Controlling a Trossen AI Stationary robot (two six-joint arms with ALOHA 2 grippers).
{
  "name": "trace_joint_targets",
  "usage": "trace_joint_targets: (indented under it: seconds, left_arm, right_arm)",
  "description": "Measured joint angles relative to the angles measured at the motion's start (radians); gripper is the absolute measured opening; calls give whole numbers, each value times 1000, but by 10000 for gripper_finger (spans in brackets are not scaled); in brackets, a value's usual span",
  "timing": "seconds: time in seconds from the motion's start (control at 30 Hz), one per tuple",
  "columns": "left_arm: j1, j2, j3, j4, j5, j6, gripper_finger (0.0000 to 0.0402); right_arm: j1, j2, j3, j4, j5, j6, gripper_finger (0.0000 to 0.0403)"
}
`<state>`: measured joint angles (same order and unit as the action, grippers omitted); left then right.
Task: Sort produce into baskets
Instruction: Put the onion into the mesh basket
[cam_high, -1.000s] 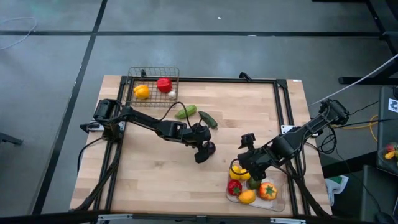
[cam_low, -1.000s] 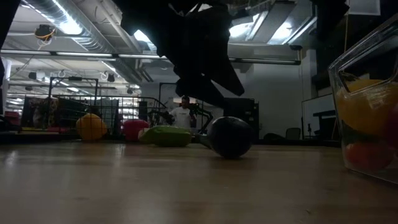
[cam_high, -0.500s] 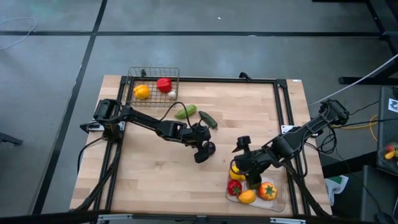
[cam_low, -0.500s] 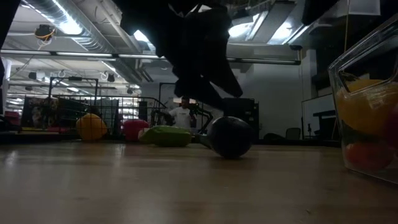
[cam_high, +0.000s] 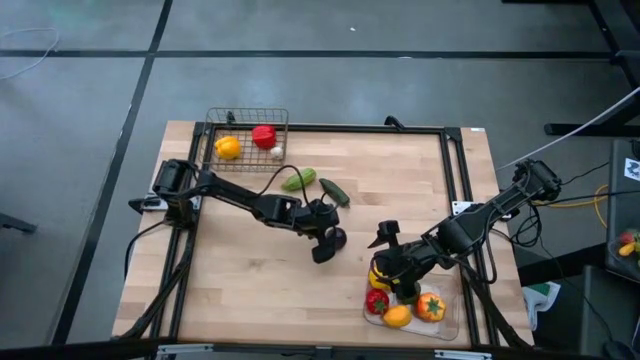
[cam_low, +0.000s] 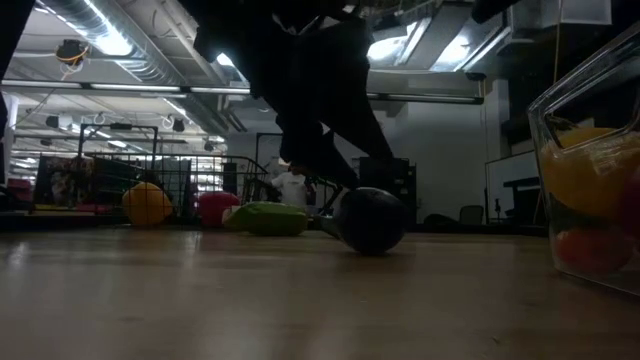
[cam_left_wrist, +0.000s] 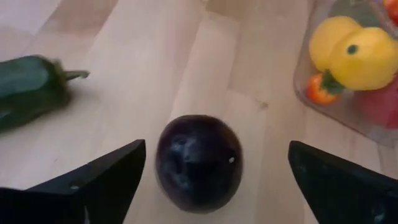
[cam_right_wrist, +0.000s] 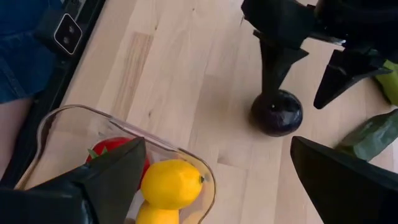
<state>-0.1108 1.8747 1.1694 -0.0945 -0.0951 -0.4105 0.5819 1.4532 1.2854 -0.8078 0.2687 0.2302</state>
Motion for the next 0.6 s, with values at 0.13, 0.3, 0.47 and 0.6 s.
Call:
trace_joint_targets:
  seconds: [0.13, 0.3, 0.47, 0.6]
  left_arm:
    - [-1, 6, 0, 23, 22, 11, 395]
    - [2, 25, 0, 25, 22, 45, 399]
    - [4, 64, 0, 36, 18, 30, 399]
    - [4, 106, 0, 47, 3, 16, 397]
  right_arm:
    - [0, 0, 0, 0, 0, 0, 397]
    - [0, 0, 0, 0, 0, 0, 397]
    - [0, 0, 0, 0, 0, 0, 397]
    - [0, 0, 0, -1, 0, 0, 397]
